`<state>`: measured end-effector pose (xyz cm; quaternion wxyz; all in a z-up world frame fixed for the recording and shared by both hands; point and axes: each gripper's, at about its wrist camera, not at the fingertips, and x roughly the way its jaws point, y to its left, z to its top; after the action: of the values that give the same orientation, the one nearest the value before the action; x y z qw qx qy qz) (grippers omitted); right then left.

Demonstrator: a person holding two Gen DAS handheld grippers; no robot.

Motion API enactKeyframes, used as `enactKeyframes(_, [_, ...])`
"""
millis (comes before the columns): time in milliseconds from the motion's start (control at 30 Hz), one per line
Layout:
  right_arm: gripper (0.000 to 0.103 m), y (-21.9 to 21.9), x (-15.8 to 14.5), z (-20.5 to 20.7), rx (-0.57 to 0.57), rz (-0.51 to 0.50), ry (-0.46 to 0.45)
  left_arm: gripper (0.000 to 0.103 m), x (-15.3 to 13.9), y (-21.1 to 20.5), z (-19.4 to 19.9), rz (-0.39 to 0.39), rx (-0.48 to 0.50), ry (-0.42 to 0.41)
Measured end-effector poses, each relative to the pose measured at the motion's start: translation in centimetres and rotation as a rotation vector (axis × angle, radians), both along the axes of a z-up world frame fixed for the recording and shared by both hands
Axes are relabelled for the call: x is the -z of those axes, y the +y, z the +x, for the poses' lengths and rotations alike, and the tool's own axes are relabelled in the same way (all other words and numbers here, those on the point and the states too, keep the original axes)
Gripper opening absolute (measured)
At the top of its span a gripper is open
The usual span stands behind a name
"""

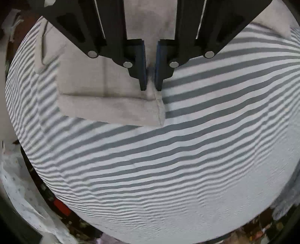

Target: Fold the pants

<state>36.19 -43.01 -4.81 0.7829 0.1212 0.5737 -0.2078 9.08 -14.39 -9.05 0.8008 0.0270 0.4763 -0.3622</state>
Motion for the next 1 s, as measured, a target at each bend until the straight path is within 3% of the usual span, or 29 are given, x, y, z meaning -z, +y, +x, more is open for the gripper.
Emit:
enactKeyframes(267, [0.005, -5.5, -8.1, -11.3, 0.102, 0.035, -0.213, 0.008, -1.1, -0.4, -1.3, 0.011, 0.009, -0.084])
enactKeyframes(400, [0.005, -8.7, -9.5, -18.3, 0.173, 0.079, -0.261, 0.008, -2.1, -0.5, -2.3, 0.019, 0.026, -0.144])
enactKeyframes(633, [0.005, -12.2, -5.1, -26.0, 0.296, 0.171, -0.241, 0.008, -1.8, -0.8, -2.8, 0.054, 0.042, -0.166])
enactKeyframes(800, [0.005, -13.1, -1.7, -28.8, 0.368, 0.233, -0.229, 0.008, -1.4, -1.9, -3.8, 0.095, 0.062, -0.189])
enactKeyframes(1000, [0.005, -13.4, 0.0, -30.7, 0.398, 0.246, -0.234, 0.008, -1.3, -1.3, -3.6, 0.114, 0.078, -0.186])
